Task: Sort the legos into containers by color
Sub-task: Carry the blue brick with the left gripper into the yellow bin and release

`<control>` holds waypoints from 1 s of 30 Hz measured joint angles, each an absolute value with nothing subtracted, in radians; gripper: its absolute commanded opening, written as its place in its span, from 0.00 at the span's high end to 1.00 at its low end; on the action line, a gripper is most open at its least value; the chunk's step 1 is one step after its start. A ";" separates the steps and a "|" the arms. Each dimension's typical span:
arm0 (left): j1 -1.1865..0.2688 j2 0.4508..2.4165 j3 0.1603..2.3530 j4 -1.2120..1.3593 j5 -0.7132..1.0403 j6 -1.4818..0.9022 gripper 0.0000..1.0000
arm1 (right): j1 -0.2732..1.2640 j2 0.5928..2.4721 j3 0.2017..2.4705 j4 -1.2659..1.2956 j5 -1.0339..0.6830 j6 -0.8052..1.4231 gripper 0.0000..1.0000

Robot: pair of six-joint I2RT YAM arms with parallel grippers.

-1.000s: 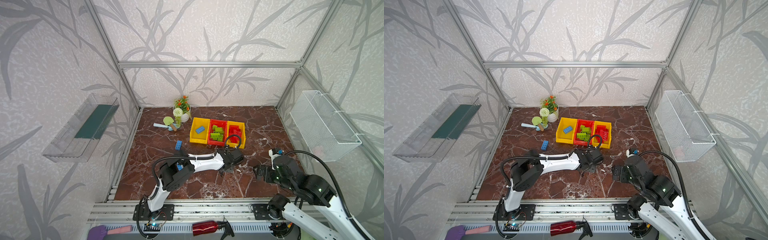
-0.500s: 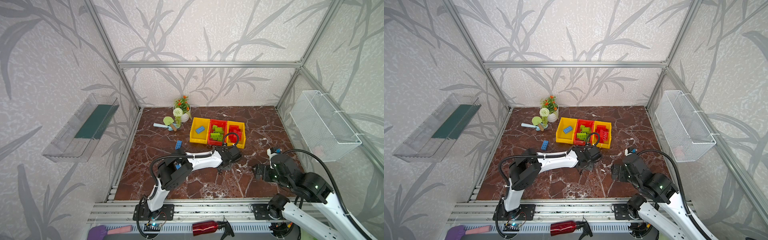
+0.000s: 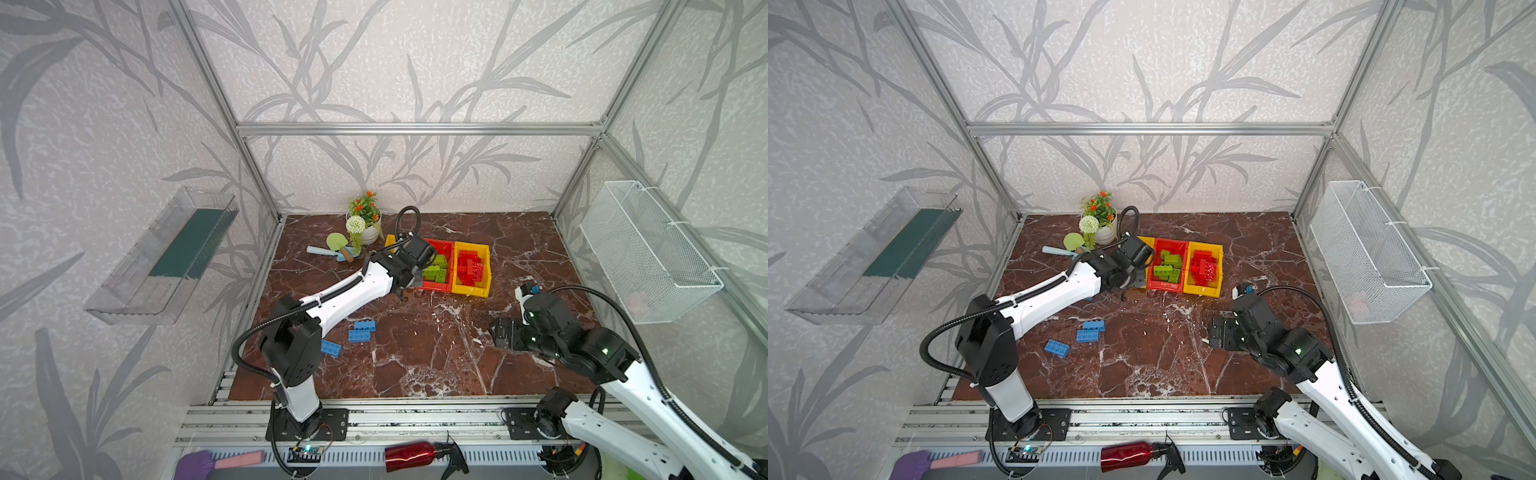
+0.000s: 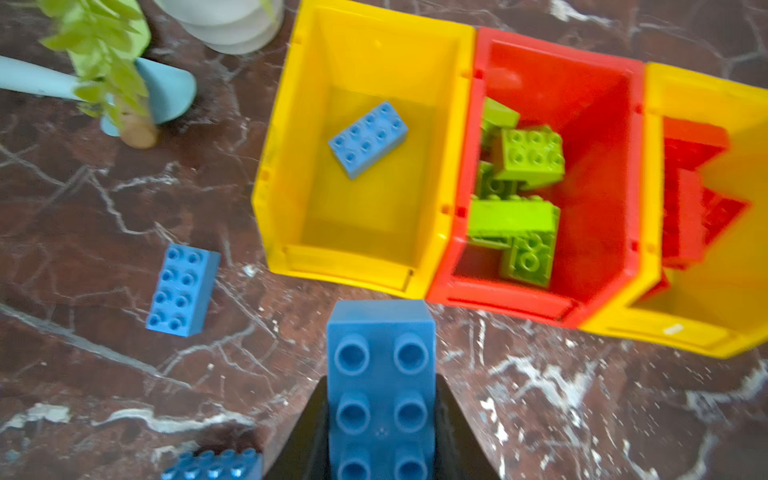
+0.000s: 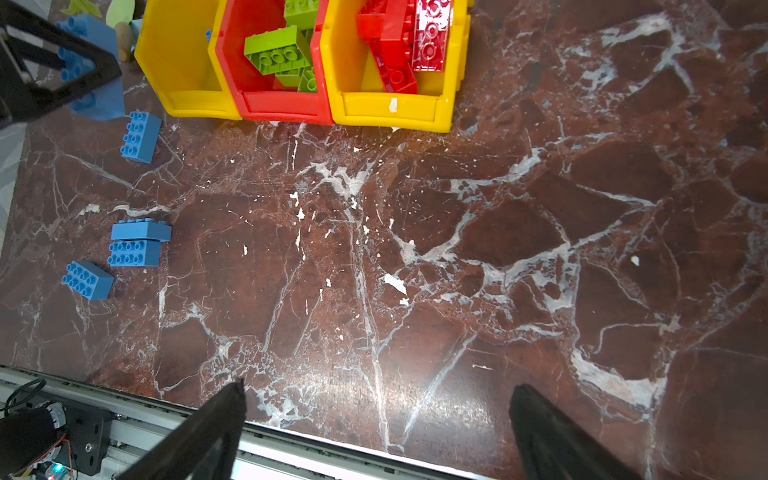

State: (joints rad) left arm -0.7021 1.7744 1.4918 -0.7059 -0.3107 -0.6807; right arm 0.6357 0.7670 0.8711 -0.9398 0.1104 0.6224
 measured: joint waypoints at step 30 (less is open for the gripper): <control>-0.516 2.292 2.032 -0.787 -0.171 -0.565 0.26 | 0.601 0.926 0.952 -0.875 0.133 0.501 0.01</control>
